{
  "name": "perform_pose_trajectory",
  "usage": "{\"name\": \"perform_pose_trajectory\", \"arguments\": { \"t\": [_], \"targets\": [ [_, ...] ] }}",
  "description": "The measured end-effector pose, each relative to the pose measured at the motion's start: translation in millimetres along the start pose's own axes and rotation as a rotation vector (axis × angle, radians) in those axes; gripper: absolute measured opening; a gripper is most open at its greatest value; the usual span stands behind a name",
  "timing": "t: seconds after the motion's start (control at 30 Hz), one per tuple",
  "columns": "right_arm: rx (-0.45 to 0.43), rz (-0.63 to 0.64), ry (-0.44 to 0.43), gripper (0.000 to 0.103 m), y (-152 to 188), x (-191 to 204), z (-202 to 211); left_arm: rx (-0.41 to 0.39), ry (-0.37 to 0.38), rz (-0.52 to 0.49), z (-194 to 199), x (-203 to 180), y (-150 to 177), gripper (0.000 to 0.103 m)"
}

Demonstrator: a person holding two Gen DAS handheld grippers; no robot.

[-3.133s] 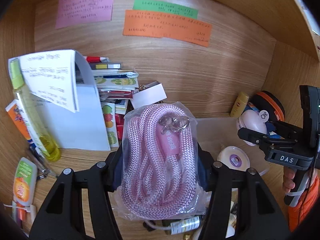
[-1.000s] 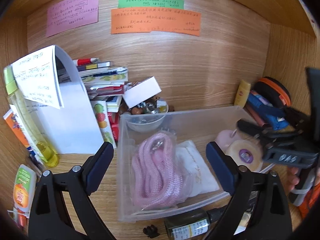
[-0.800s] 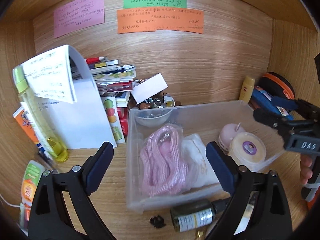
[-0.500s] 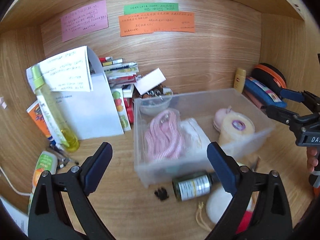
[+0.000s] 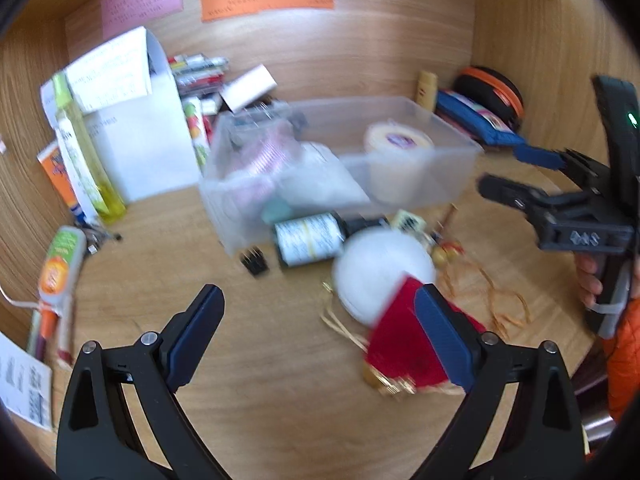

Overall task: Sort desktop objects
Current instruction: 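Grasp the red velvet pouch with the left tool while the right tool grasps the Max battery box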

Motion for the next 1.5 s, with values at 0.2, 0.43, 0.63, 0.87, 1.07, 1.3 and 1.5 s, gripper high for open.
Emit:
{"name": "perform_pose_trajectory", "arguments": {
  "t": [0.2, 0.43, 0.63, 0.87, 1.07, 1.3, 1.5],
  "targets": [
    [0.0, 0.048, -0.044, 0.1, 5.3, 13.3, 2.9, 0.047, 0.024, -0.074, -5.6, -29.5, 18.0, 0.097],
    [0.014, 0.086, -0.057, 0.1, 10.6, 20.0, 2.8, 0.13, 0.11, -0.046, -23.5, -37.6, 22.4, 0.097],
    [0.084, 0.082, -0.067, 0.1, 13.1, 15.4, -12.7, 0.155, 0.141, -0.05, -32.1, -47.9, 23.3, 0.097],
    [0.183, 0.083, -0.108, 0.099, 13.2, 14.9, -36.6, 0.097, 0.143, -0.062, -28.0, -50.4, 23.4, 0.067],
    [0.231, 0.105, -0.127, 0.092, 12.7, 22.5, -49.9, 0.074, 0.174, -0.071, -21.1, -45.3, 26.5, 0.035],
    [0.263, 0.1, -0.15, 0.069, 8.6, 26.0, -58.3, 0.064, 0.189, -0.03, -14.7, -29.7, 31.0, 0.021],
    [0.287, 0.083, -0.16, 0.045, 10.4, 24.2, -64.4, 0.035, 0.171, -0.005, 0.0, -17.1, 32.3, 0.017]
  ]
}}
Point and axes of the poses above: each gripper's, at about its wrist camera, not at the fingertips, and z roughly against the way its jaws point, x to its left, y to its underside, the point moved 1 cm from there along -z, roughly the way its jaws point, and after that the axes turned 2 degrees about -y, right-handed, at the moved point
